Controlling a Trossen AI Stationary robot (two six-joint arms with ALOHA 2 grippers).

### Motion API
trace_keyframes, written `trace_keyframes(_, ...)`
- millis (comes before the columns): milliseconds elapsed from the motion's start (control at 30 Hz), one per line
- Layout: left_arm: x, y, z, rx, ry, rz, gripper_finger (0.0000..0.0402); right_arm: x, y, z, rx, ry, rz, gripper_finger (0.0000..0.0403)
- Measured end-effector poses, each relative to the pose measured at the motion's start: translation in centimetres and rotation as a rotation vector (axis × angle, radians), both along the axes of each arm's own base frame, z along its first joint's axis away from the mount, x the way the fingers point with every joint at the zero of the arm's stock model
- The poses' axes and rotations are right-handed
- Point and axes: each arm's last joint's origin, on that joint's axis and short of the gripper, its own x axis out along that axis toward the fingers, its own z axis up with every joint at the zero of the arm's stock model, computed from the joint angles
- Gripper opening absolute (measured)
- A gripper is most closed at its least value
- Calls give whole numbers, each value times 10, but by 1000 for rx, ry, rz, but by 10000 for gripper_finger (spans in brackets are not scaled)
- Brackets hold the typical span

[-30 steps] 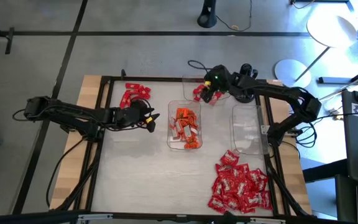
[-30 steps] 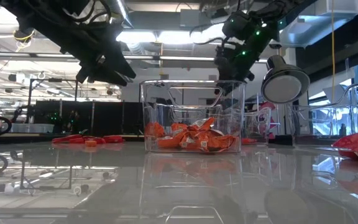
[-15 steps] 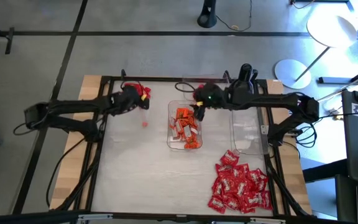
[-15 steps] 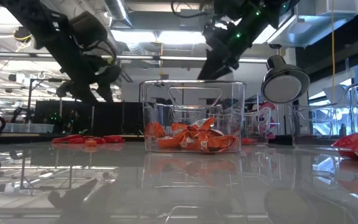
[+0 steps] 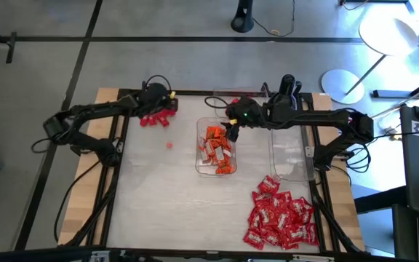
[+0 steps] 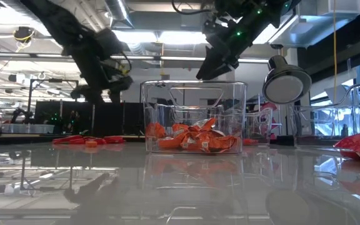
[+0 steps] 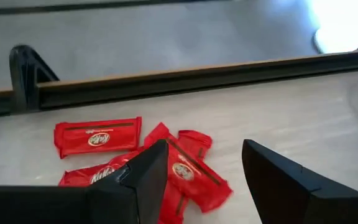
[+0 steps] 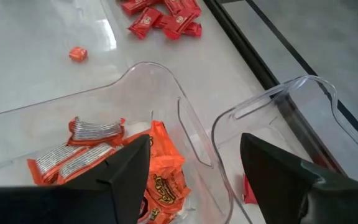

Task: Sort candy
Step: Put the red chocolate into the top transparent bin

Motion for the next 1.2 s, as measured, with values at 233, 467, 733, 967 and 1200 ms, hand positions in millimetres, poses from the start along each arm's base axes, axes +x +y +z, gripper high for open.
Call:
trace_keyframes(233,12,22,-34,-136,1,96,194,-1,0,-1,4,16,0,248)
trace_keyframes(467,21,28,-69,-232,-3,147,194,-1,0,-2,5,23,1,248)
trace_keyframes(733,27,33,-77,-206,-13,123,194,-1,0,-2,5,24,2,248)
trace_keyframes(967,27,31,-78,-210,45,55,194,-2,1,-3,8,37,2,248)
trace_keyframes(1200,32,26,-79,-197,73,-3,174,-3,1,-3,9,45,2,248)
